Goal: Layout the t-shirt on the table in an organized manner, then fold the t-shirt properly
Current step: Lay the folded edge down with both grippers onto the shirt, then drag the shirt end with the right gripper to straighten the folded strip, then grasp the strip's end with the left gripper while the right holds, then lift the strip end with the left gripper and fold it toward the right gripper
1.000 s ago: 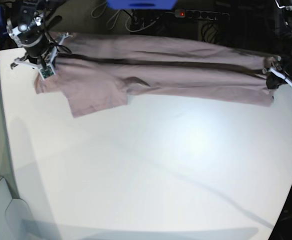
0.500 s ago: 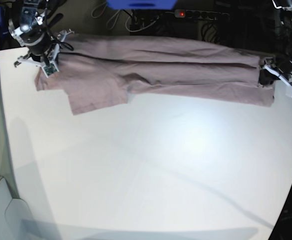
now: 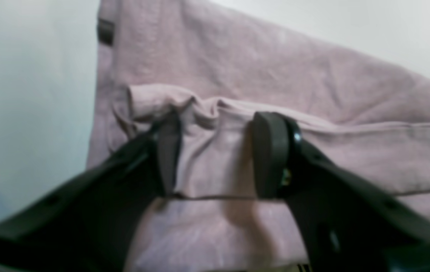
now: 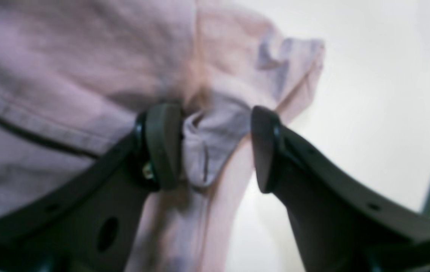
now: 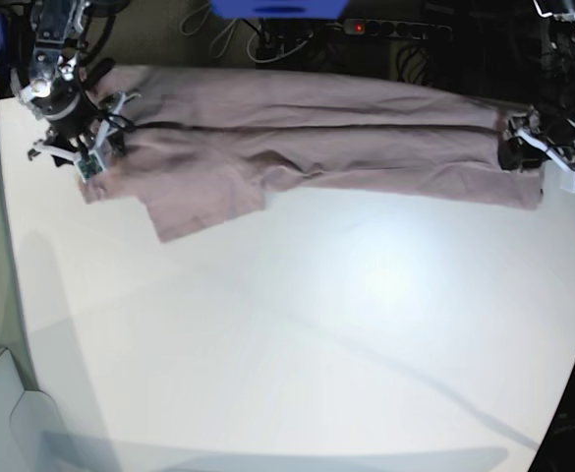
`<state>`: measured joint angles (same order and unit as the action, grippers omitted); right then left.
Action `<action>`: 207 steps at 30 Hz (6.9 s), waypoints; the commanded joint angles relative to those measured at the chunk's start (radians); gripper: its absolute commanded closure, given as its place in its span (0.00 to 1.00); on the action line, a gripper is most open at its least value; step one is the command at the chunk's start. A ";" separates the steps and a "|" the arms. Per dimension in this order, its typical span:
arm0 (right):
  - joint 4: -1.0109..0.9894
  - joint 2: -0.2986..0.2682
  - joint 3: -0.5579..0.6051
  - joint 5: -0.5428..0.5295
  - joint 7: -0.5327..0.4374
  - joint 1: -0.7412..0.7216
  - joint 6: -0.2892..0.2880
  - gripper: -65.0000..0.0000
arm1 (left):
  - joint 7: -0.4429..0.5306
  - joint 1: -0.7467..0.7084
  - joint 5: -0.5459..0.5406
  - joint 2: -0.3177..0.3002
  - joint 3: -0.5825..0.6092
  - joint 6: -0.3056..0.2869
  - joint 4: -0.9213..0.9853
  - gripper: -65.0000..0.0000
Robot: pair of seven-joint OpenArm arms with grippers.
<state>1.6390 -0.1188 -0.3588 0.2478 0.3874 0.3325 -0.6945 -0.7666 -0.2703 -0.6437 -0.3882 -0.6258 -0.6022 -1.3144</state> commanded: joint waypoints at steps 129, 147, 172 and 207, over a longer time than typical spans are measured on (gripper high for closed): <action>0.037 0.090 -0.039 0.066 0.358 -0.192 -0.004 1.00 | -0.077 0.027 0.003 0.137 -0.013 0.005 -0.130 0.23; -0.009 0.090 -0.039 0.066 0.358 -0.198 -0.004 1.00 | -0.078 -0.016 0.015 0.130 -0.121 0.008 -0.276 0.22; -0.010 0.092 -0.039 0.066 0.358 -0.203 -0.004 1.00 | -0.073 0.044 0.017 0.077 -0.021 0.008 0.003 0.27; -0.010 0.098 -0.035 0.064 0.358 -0.203 -0.004 1.00 | -0.293 0.121 0.061 0.364 0.007 0.129 -0.475 1.00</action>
<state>1.6314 -0.0219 -0.3973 0.3103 0.7174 0.1280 -0.6910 -1.0710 -0.1555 -0.5709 -0.0128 -0.6186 -0.4595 -1.7748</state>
